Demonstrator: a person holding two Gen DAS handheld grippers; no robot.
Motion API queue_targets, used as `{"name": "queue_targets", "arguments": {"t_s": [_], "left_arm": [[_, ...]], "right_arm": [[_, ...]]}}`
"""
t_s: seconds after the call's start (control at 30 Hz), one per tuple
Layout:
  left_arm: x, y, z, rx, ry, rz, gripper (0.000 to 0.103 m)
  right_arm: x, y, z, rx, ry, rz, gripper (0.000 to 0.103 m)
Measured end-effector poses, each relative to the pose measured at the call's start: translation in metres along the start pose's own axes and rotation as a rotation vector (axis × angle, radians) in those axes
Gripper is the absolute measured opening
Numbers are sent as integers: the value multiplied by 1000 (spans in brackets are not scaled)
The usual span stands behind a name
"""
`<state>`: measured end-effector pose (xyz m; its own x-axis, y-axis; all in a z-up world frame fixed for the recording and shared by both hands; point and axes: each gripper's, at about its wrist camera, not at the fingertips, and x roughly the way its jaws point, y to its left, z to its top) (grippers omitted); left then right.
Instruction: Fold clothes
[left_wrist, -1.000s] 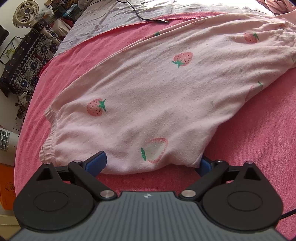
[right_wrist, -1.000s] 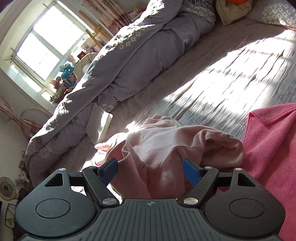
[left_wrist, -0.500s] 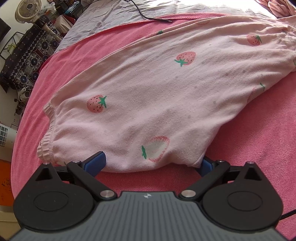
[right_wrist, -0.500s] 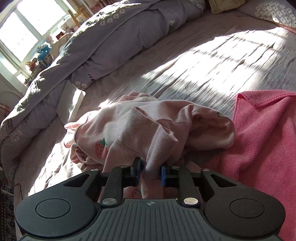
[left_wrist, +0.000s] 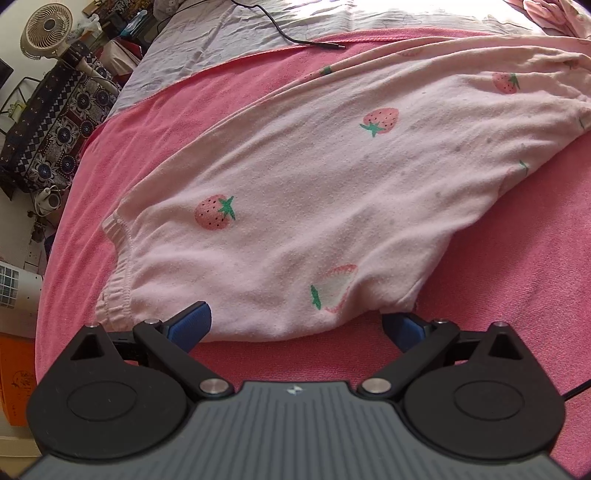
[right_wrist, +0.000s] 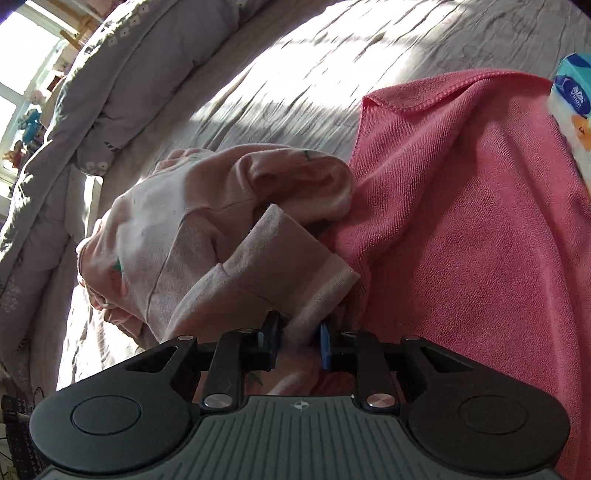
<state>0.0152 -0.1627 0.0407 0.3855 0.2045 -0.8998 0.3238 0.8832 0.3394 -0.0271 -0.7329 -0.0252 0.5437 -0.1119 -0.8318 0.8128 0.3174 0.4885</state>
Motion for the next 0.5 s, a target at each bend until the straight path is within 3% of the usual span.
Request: {"name": "queue_targets", "arguments": {"t_s": [0.03, 0.07, 0.1, 0.17, 0.23, 0.43, 0.5], "left_arm": [[-2, 3, -2, -7, 2, 2, 101], [-3, 9, -4, -28, 3, 2, 101], [-5, 15, -7, -51, 5, 0, 101], [-10, 32, -11, -132, 1, -9, 101], [-4, 49, -16, -197, -1, -12, 101], [16, 96, -30, -388, -4, -18, 101], [23, 112, -34, -451, -5, -20, 100]], "right_arm": [[-6, 6, -3, -55, -32, -6, 26], [-12, 17, -7, -131, -49, -32, 37], [-21, 31, -16, -229, -77, -61, 60], [-43, 58, -44, -436, -154, -115, 79], [-67, 84, -90, -696, -165, -71, 79], [-108, 147, -281, -1337, 202, 402, 73], [-112, 160, -333, -1393, 299, 534, 72]]}}
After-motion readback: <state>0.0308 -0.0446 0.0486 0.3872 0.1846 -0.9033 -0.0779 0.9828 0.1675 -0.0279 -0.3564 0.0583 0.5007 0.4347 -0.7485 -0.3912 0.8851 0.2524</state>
